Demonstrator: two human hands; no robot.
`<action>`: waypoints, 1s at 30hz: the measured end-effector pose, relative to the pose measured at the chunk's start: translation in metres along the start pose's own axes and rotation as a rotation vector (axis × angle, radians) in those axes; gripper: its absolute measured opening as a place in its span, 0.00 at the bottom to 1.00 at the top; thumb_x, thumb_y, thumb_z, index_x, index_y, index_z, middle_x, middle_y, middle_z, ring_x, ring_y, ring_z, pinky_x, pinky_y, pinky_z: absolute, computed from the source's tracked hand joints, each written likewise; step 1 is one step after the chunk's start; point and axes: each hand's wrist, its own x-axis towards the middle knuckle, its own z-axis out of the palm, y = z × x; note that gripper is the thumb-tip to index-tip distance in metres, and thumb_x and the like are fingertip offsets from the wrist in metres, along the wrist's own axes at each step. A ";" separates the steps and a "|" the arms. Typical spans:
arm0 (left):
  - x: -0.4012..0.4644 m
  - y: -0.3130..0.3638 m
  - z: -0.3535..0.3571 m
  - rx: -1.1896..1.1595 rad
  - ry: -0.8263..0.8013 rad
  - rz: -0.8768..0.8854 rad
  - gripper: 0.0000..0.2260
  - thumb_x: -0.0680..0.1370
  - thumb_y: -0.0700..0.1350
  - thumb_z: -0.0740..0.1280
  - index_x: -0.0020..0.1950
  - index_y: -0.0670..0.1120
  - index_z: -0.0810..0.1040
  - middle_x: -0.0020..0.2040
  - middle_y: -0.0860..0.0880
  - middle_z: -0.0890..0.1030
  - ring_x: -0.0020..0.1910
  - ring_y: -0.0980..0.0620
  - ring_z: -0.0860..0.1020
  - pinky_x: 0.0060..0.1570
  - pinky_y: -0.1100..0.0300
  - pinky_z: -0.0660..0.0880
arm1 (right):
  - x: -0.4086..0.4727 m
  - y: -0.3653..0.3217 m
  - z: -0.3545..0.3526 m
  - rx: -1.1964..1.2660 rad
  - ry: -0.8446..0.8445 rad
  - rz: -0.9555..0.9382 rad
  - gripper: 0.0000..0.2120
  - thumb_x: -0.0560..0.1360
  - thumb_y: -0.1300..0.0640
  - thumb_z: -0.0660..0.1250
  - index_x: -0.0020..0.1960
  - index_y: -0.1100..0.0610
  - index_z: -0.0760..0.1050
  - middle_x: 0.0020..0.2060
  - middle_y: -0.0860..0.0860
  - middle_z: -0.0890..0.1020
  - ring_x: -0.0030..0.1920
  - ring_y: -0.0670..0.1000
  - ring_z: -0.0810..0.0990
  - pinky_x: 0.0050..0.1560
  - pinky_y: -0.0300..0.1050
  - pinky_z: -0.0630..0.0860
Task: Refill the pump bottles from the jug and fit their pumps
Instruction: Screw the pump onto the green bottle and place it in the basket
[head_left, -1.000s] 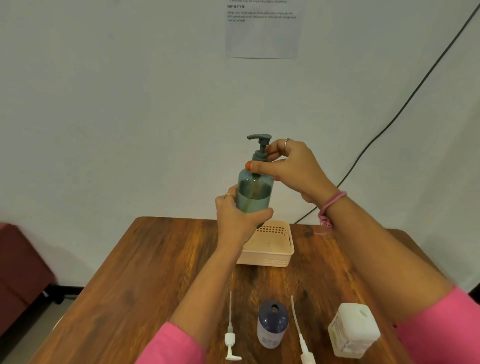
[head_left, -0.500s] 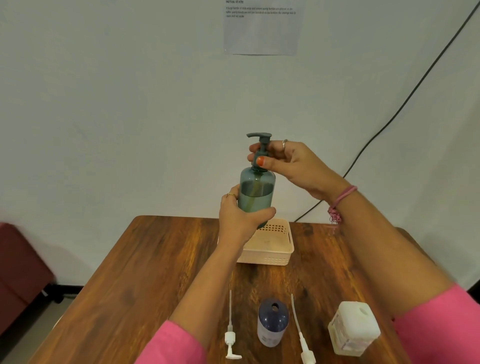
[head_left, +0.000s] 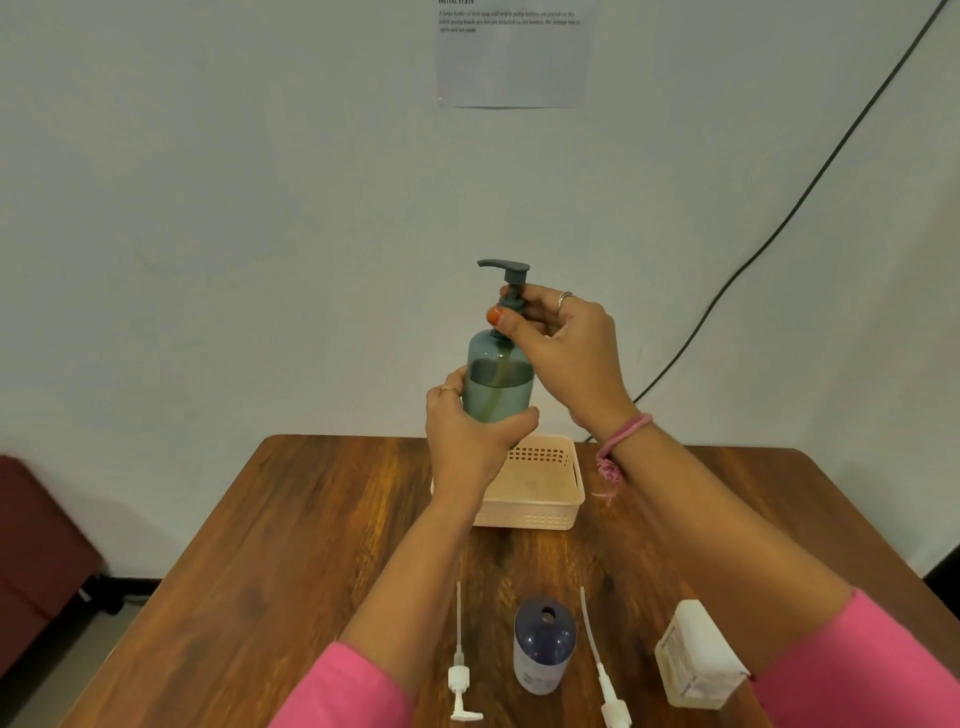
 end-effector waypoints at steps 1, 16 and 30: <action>0.000 0.000 0.000 0.001 -0.001 -0.001 0.38 0.54 0.57 0.77 0.62 0.51 0.73 0.56 0.47 0.76 0.52 0.49 0.79 0.45 0.47 0.82 | -0.001 0.001 0.001 0.011 0.021 0.009 0.14 0.71 0.58 0.74 0.56 0.59 0.81 0.43 0.48 0.84 0.46 0.44 0.84 0.54 0.41 0.80; -0.006 -0.008 0.005 0.033 -0.009 0.010 0.37 0.57 0.54 0.79 0.63 0.50 0.72 0.57 0.49 0.74 0.54 0.50 0.77 0.47 0.49 0.82 | -0.001 0.003 0.000 -0.125 0.017 0.082 0.18 0.66 0.49 0.78 0.51 0.53 0.76 0.37 0.45 0.81 0.40 0.45 0.81 0.44 0.38 0.79; -0.002 -0.003 -0.004 0.004 -0.048 -0.006 0.35 0.58 0.52 0.81 0.63 0.51 0.73 0.57 0.49 0.76 0.54 0.51 0.78 0.48 0.51 0.82 | 0.010 0.002 -0.020 0.116 -0.277 0.112 0.13 0.72 0.61 0.72 0.56 0.55 0.79 0.48 0.50 0.83 0.49 0.49 0.84 0.49 0.44 0.81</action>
